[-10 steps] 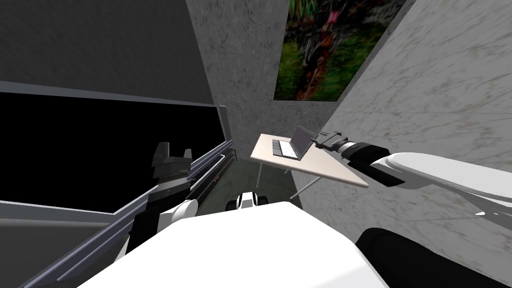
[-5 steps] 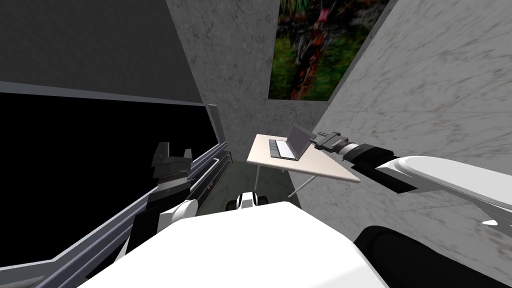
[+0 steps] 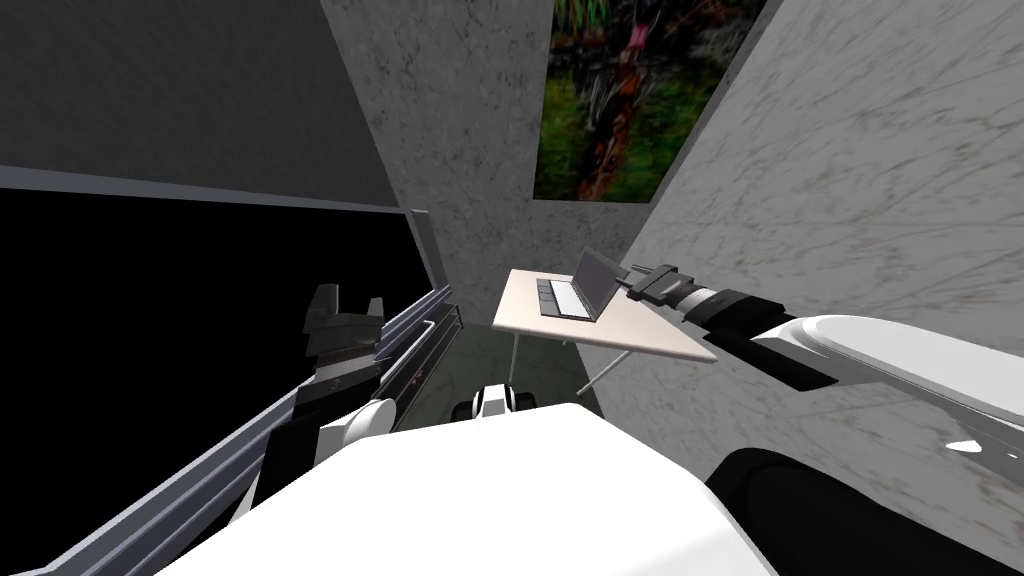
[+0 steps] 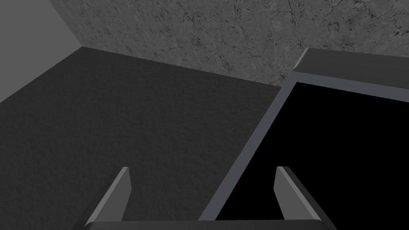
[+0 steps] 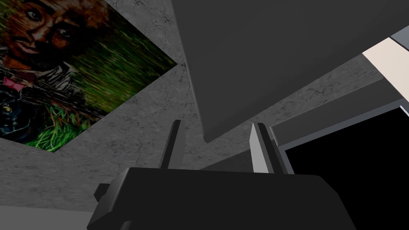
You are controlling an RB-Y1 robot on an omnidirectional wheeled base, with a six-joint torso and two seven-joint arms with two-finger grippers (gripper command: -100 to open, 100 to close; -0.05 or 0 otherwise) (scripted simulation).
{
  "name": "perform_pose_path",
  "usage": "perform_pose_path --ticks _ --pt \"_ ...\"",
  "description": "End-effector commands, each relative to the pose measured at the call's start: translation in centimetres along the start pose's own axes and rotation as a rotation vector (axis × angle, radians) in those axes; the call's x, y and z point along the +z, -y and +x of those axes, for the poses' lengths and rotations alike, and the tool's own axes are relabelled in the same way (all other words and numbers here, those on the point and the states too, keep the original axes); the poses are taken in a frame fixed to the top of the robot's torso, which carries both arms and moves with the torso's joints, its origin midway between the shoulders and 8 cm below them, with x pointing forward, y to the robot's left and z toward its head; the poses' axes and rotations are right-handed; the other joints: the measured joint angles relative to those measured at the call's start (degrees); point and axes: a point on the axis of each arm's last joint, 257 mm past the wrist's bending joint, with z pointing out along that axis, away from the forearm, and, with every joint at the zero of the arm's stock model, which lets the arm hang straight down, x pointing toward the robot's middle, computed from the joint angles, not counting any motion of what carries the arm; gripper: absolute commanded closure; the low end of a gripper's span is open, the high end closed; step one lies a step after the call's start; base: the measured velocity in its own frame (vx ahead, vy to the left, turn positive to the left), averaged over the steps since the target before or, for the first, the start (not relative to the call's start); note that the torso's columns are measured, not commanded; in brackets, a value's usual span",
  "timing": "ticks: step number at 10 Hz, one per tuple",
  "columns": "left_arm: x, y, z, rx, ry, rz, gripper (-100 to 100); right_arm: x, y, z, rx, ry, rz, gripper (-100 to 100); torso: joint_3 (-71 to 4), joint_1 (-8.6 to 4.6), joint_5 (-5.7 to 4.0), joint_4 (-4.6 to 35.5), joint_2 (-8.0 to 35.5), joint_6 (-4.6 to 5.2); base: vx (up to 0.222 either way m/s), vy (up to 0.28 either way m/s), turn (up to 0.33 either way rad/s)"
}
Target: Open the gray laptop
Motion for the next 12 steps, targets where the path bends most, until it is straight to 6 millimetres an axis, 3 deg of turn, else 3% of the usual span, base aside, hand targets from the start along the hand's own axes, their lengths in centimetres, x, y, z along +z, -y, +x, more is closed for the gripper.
perform_pose_path --ticks 1,3,5,6,7,9,12 --pt "0.0 0.0 0.0 0.000 0.000 0.000 0 1.3 0.9 1.9 0.026 -0.011 0.019 100 0.0 0.04 0.02 0.0 0.0 0.17 -0.105 0.001 0.082" --pt "0.0 0.0 0.0 0.000 0.000 0.000 0 1.9 0.2 2.2 0.059 0.000 0.019 100 0.0 -0.31 -0.05 0.2 -0.1 0.63 -0.008 -0.001 -0.028" --pt "0.0 0.0 0.0 0.000 0.000 0.000 0 2.0 -1.1 3.0 0.079 -0.013 -0.005 100 0.0 -0.44 -0.31 -0.1 -0.1 0.50 0.018 -0.008 -0.002" --pt "0.0 0.0 0.0 0.000 0.000 0.000 0 3.5 -0.1 2.5 0.052 0.009 -0.001 100 0.0 -0.54 -0.44 -0.2 -0.2 0.45 -0.137 0.029 0.314" --pt "0.0 0.0 0.0 0.000 0.000 0.000 0 3.8 0.4 3.1 0.059 0.004 0.012 100 0.0 -0.34 -0.34 -0.2 -0.1 0.02 -0.191 0.020 0.284" --pt "0.0 0.0 0.0 0.000 0.000 0.000 0 4.4 1.6 4.4 0.080 -0.005 0.045 100 0.1 -0.38 -0.20 0.1 0.0 0.74 -0.062 0.022 -0.007" --pt "0.0 0.0 0.0 0.001 0.000 0.000 0 4.9 -1.2 5.4 0.119 -0.017 0.001 100 0.0 -0.74 -0.41 -0.1 -0.1 0.62 0.020 0.000 -0.004"
